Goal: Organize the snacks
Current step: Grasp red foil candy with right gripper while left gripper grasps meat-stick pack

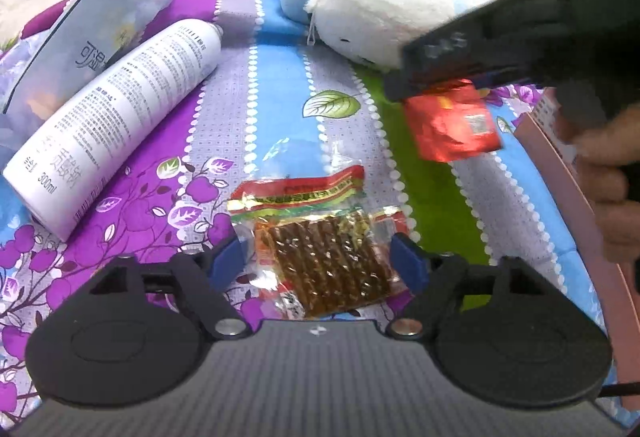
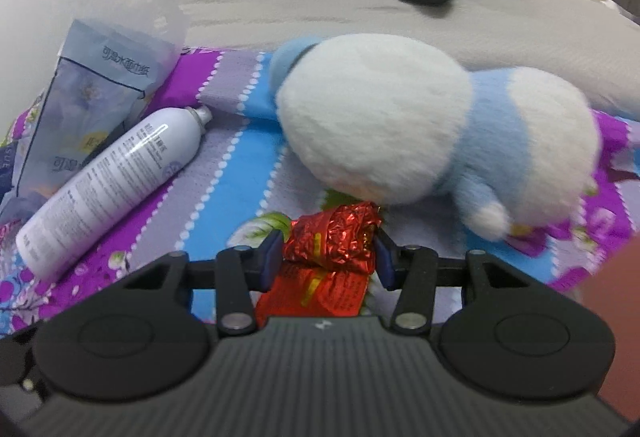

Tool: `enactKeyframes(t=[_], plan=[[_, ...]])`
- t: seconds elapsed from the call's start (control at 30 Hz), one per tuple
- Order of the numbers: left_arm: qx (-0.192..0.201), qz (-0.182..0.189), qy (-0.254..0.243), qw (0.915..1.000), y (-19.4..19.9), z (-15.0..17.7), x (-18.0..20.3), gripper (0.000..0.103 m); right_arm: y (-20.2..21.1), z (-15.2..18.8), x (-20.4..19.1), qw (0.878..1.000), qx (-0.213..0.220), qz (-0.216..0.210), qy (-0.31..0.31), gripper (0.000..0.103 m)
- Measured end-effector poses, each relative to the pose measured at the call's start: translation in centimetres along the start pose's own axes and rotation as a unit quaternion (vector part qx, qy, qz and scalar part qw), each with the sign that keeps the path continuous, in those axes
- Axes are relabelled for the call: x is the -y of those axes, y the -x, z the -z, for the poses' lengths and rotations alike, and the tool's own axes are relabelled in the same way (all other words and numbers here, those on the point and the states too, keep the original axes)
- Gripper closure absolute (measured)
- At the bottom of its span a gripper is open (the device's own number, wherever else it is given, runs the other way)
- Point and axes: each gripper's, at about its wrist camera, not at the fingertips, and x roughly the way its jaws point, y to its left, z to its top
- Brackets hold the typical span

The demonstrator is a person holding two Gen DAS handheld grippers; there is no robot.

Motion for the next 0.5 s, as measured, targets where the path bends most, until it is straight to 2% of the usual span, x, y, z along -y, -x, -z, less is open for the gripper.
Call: enactKeyframes(t=[0.2, 0.23, 0.27, 0.33, 0.43, 0.5], plan=[[0.003, 0.014, 0.009, 0.9999, 0.8, 0.3, -0.1, 0.036, 3.5, 2.7, 0.7, 1.0, 0.002, 0.011, -0.009, 0.053], [0.003, 0.018, 0.011, 0.9998, 1.0, 0.4, -0.2, 0.043, 4.1, 3.2, 0.8, 1.0, 0.002, 0.012, -0.011, 0.053], [0.002, 0.016, 0.014, 0.9998, 1.3, 0.6, -0.3, 0.058, 4.7, 3.7, 0.9, 1.0, 0.002, 0.009, -0.015, 0.053], [-0.003, 0.023, 0.029, 0.9993, 1.8, 0.8, -0.9, 0.07, 5.8, 4.7, 1.0, 1.0, 0.006, -0.001, -0.024, 0.053], [-0.008, 0.038, 0.05, 0.998, 2.7, 1.5, -2.0, 0.08, 7.5, 6.1, 0.4, 1.0, 0.012, 0.0, -0.019, 0.053], [-0.01, 0.044, 0.058, 0.9973, 3.4, 2.1, -2.3, 0.08, 8.5, 7.0, 0.0, 1.0, 0.014, -0.003, -0.02, 0.053]])
